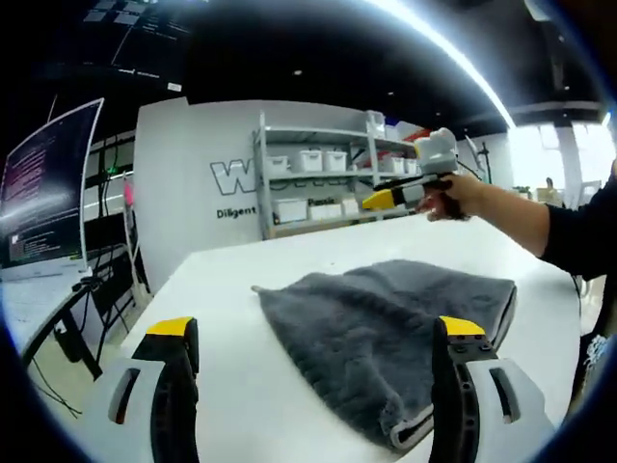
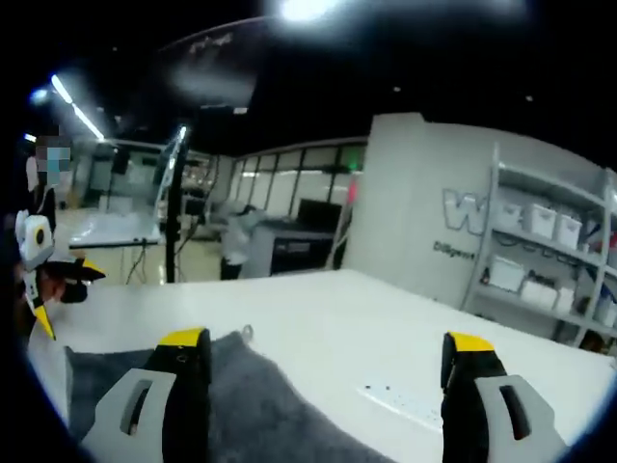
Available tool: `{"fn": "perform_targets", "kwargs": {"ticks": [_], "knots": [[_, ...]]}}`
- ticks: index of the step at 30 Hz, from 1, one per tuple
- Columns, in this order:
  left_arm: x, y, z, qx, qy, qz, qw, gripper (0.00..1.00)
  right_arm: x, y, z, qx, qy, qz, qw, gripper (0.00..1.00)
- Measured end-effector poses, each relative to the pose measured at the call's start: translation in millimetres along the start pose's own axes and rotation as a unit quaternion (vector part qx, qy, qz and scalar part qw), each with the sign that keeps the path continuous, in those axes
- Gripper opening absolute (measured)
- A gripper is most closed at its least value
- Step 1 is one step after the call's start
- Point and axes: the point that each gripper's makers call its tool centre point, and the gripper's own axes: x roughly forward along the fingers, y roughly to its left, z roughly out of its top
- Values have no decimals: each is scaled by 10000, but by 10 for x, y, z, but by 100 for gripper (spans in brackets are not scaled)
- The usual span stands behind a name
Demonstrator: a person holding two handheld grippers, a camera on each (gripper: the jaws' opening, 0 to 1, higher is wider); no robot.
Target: Open the folded towel by lifting each exposed corner and separating the folded layers until the towel lies flat within the target outline without major curled edges
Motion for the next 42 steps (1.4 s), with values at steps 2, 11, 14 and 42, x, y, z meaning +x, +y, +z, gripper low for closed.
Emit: {"fn": "perform_targets", "kwargs": {"ticks": [2,11,14,42], "knots": [[19,10,9,-22,8,-7,10000,100,-129,-104,-20,-33,1,-132,9999,100],[122,-14,107,142,45,-48,9999,99,-584,-362,-138,45,-18,-515,9987,100],[135,-20,125,111,33,-69,9999,100,-722,-449,-243,67,42,-653,9978,100],[399,-13,407,26,-343,-218,9992,95,-1659,-525,-583,420,106,-1218,9916,100]]}}
